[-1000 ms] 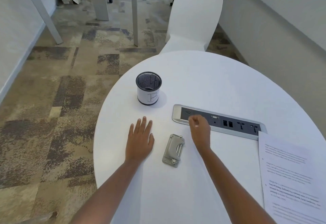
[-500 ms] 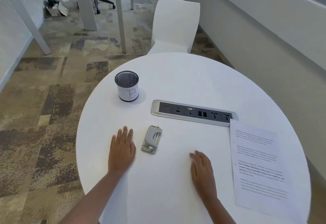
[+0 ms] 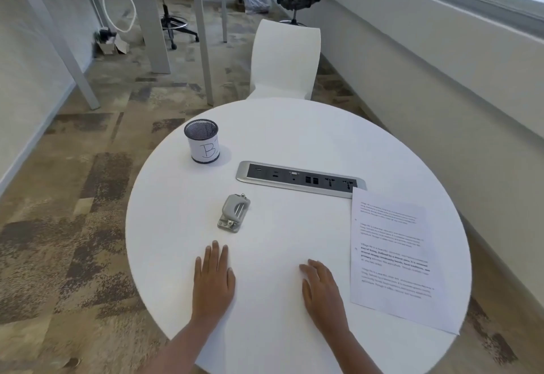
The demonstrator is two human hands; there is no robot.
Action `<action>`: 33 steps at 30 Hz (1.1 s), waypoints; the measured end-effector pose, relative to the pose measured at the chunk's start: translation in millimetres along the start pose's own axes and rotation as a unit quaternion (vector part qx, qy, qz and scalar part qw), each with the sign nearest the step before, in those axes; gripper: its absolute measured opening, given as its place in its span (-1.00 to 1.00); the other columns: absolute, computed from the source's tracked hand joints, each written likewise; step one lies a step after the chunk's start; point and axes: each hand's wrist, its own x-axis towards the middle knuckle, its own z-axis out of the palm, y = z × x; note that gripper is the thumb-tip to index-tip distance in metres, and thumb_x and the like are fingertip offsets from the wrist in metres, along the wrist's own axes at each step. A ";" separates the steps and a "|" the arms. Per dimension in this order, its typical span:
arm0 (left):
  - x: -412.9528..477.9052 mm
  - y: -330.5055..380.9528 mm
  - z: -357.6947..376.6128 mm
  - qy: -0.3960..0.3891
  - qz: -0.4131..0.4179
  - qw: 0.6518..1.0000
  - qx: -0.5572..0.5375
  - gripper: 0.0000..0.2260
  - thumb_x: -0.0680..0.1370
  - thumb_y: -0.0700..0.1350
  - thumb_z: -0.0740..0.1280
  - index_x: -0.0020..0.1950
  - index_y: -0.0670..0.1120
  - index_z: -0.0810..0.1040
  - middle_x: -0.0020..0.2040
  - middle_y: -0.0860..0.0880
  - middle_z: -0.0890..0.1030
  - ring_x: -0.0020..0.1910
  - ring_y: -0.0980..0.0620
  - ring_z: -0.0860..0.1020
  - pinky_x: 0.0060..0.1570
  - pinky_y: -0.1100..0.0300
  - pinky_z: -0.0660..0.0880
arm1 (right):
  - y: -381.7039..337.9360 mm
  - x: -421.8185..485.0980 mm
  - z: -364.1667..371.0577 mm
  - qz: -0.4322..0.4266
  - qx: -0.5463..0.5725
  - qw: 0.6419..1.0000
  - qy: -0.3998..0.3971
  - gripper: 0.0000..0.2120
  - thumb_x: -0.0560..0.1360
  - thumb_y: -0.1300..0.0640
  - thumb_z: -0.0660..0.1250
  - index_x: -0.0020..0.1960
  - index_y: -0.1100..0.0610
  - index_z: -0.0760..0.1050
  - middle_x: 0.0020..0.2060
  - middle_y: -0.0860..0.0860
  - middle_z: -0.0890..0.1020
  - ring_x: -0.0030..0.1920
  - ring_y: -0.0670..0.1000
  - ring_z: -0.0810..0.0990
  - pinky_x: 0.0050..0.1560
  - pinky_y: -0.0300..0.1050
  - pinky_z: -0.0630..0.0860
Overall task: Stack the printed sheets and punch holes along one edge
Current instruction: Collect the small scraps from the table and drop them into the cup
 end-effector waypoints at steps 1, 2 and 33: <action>-3.7 5.2 -0.2 -0.008 0.003 1.000 0.005 -0.54 0.42 -0.14 0.04 0.12 -0.30 0.59 0.15 -0.33 0.60 0.08 -0.29 0.61 0.00 -0.26 0.52 | 2.7 -2.4 -3.7 -0.008 -0.008 1.000 -0.004 -0.71 0.31 0.41 0.41 0.02 0.26 0.59 0.01 0.21 0.65 0.06 0.18 0.63 0.00 0.07 0.60; -6.6 10.4 -0.9 -0.018 0.008 1.000 0.010 -0.54 0.41 -0.13 0.04 0.11 -0.29 0.60 0.13 -0.32 0.61 0.06 -0.28 0.62 -0.03 -0.25 0.54 | 5.5 -4.6 -7.7 -0.017 -0.017 1.000 -0.007 -0.71 0.29 0.40 0.43 0.01 0.26 0.59 -0.01 0.20 0.65 0.04 0.17 0.64 -0.03 0.04 0.62; 24.1 200.2 48.6 -0.247 0.263 0.931 -0.048 -0.53 0.63 -0.05 0.03 0.52 -0.07 0.00 0.57 -0.10 -0.05 0.54 -0.05 -0.05 0.50 -0.02 -0.06 | 159.7 3.1 -91.0 0.371 -0.101 0.922 -0.035 -0.48 0.56 -0.10 0.08 0.46 0.02 0.09 0.50 0.17 0.07 0.49 0.24 0.01 0.39 0.31 0.12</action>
